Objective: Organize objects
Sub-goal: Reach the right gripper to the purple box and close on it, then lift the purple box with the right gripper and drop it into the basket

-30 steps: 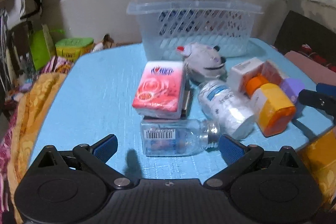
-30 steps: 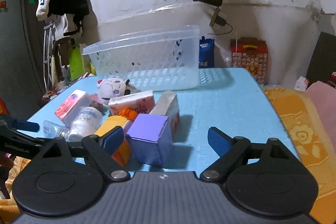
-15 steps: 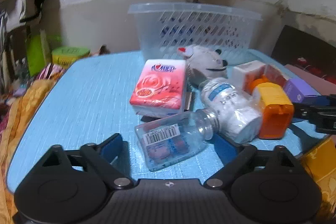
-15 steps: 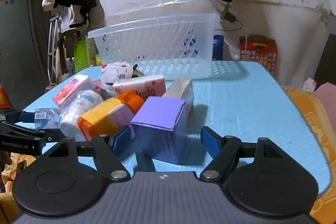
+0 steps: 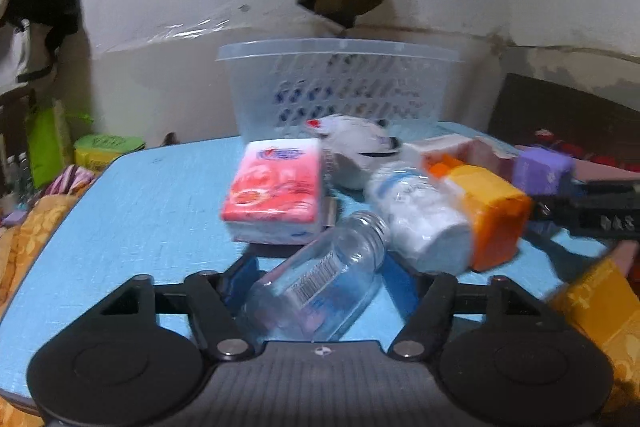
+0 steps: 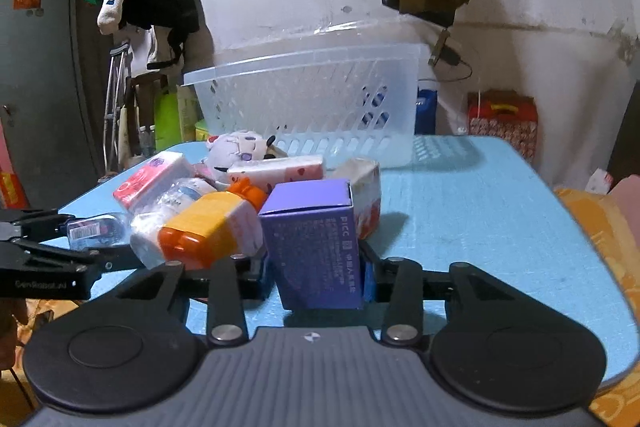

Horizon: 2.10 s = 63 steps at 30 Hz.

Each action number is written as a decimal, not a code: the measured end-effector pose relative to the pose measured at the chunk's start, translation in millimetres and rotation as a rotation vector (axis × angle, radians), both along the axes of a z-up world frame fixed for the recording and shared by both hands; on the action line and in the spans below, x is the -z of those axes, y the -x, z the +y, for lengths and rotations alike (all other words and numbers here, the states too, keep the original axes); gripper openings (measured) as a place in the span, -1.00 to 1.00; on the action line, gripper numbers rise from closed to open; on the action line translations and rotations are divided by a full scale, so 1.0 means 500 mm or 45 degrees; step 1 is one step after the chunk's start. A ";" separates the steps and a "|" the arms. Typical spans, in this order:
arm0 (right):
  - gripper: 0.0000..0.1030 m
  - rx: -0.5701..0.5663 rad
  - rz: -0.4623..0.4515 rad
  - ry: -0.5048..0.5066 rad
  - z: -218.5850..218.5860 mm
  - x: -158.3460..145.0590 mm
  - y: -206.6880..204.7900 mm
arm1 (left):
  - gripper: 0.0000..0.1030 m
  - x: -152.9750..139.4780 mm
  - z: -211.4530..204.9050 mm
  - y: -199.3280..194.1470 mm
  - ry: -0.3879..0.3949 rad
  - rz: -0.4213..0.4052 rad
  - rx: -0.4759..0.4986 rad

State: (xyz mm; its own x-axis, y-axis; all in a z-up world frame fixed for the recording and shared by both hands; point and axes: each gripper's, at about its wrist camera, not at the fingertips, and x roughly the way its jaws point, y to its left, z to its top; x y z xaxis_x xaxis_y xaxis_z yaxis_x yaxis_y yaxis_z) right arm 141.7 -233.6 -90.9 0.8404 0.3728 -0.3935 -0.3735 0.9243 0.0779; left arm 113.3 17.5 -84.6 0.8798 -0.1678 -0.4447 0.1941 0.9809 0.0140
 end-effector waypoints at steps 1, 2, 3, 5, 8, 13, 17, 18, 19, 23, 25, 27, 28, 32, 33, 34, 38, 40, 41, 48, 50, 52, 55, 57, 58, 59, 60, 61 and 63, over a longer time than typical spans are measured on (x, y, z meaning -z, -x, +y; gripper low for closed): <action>-0.15 -0.001 0.003 -0.008 -0.003 -0.003 0.002 | 0.36 0.000 -0.001 0.008 -0.009 -0.010 0.011; -0.15 -0.002 0.004 -0.015 -0.006 -0.004 0.003 | 0.36 0.000 0.001 0.012 -0.008 -0.014 0.014; -0.15 -0.002 0.002 -0.019 -0.009 -0.005 0.005 | 0.35 0.000 0.009 0.015 0.002 -0.018 0.009; -0.15 -0.002 0.001 -0.030 -0.016 -0.008 0.008 | 0.20 -0.001 0.022 0.019 0.022 -0.019 -0.011; -0.15 -0.004 -0.005 -0.038 -0.020 -0.013 0.015 | 0.19 0.003 0.035 0.023 0.053 -0.003 -0.016; -0.15 -0.001 -0.019 -0.029 -0.021 -0.018 0.025 | 0.19 0.006 0.032 0.027 0.050 -0.011 -0.007; -0.15 0.018 -0.017 -0.044 -0.029 -0.022 0.026 | 0.18 0.001 0.040 0.034 0.066 -0.044 -0.041; -0.15 0.022 -0.020 -0.046 -0.030 -0.023 0.027 | 0.17 -0.003 0.046 0.038 0.076 -0.062 -0.056; -0.15 0.025 -0.021 -0.048 -0.032 -0.024 0.026 | 0.17 -0.005 0.051 0.041 0.085 -0.074 -0.067; -0.15 0.029 -0.016 -0.058 -0.038 -0.028 0.025 | 0.16 -0.010 0.065 0.044 0.121 -0.083 -0.079; -0.15 0.033 -0.024 -0.066 -0.043 -0.034 0.027 | 0.15 -0.014 0.071 0.049 0.138 -0.094 -0.080; -0.15 0.042 -0.030 -0.077 -0.049 -0.040 0.029 | 0.15 -0.022 0.079 0.057 0.160 -0.114 -0.080; -0.15 0.048 -0.029 -0.085 -0.053 -0.044 0.028 | 0.15 -0.025 0.083 0.059 0.173 -0.119 -0.077; -0.16 0.053 -0.042 -0.093 -0.059 -0.060 0.033 | 0.14 -0.033 0.087 0.066 0.219 -0.126 -0.048; -0.16 0.048 -0.048 -0.092 -0.060 -0.065 0.034 | 0.14 -0.035 0.088 0.068 0.223 -0.131 -0.043; -0.16 0.046 -0.055 -0.090 -0.060 -0.072 0.035 | 0.14 -0.037 0.090 0.072 0.228 -0.137 -0.037; -0.16 0.041 -0.080 -0.081 -0.064 -0.110 0.035 | 0.14 -0.057 0.096 0.080 0.252 -0.156 -0.021; -0.16 0.037 -0.101 -0.093 -0.069 -0.136 0.029 | 0.14 -0.076 0.099 0.080 0.267 -0.160 -0.013; -0.16 0.034 -0.110 -0.096 -0.069 -0.148 0.025 | 0.14 -0.087 0.100 0.080 0.275 -0.168 -0.010; -0.16 -0.016 -0.162 -0.068 -0.026 -0.234 -0.075 | 0.14 -0.221 0.076 -0.004 0.332 -0.234 0.009; -0.16 -0.031 -0.175 -0.056 -0.007 -0.249 -0.123 | 0.14 -0.260 0.067 -0.062 0.354 -0.227 0.005; -0.16 -0.032 -0.176 -0.022 0.013 -0.258 -0.180 | 0.14 -0.291 0.055 -0.125 0.361 -0.204 0.005; -0.15 -0.031 -0.148 0.023 0.038 -0.256 -0.259 | 0.14 -0.315 0.031 -0.207 0.314 -0.159 -0.012; -0.15 -0.021 -0.135 0.081 0.057 -0.244 -0.301 | 0.14 -0.319 0.013 -0.275 0.283 -0.107 -0.026; -0.15 -0.015 -0.120 0.086 0.065 -0.238 -0.318 | 0.14 -0.318 0.007 -0.295 0.272 -0.083 -0.033; -0.15 -0.018 -0.103 0.081 0.073 -0.230 -0.337 | 0.14 -0.315 -0.002 -0.326 0.255 -0.063 -0.044; -0.15 -0.015 -0.088 0.076 0.074 -0.224 -0.347 | 0.14 -0.310 -0.009 -0.348 0.242 -0.058 -0.059; -0.15 -0.012 -0.072 0.077 0.081 -0.216 -0.360 | 0.14 -0.308 -0.014 -0.362 0.228 -0.050 -0.064; -0.12 -0.029 -0.061 0.088 0.086 -0.208 -0.369 | 0.14 -0.293 -0.021 -0.392 0.220 -0.028 -0.091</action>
State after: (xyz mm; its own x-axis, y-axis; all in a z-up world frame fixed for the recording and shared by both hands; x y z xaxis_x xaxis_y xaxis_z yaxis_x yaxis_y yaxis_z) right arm 326.3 -190.5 13.2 0.8504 0.3655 -0.3785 -0.3967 0.9180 -0.0046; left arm 309.2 7.1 62.0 0.9015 -0.1765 -0.3952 0.1251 0.9804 -0.1525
